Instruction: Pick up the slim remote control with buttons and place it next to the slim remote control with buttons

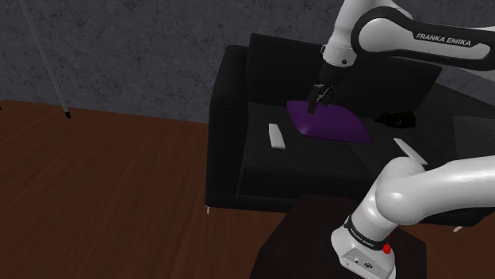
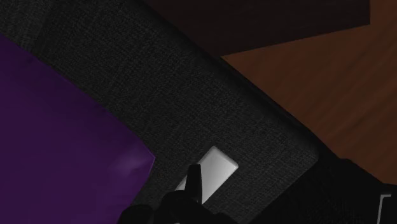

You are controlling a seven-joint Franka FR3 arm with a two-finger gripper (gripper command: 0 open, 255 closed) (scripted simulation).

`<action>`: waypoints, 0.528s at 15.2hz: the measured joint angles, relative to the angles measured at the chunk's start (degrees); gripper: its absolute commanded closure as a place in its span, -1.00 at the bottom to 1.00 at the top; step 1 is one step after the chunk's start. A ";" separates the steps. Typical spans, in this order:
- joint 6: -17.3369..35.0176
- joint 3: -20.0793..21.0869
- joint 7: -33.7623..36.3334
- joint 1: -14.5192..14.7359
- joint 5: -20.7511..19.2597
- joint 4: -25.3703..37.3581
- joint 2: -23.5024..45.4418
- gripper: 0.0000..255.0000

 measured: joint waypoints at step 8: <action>10.07 -0.64 7.52 -2.84 0.75 -0.41 10.49 -1.00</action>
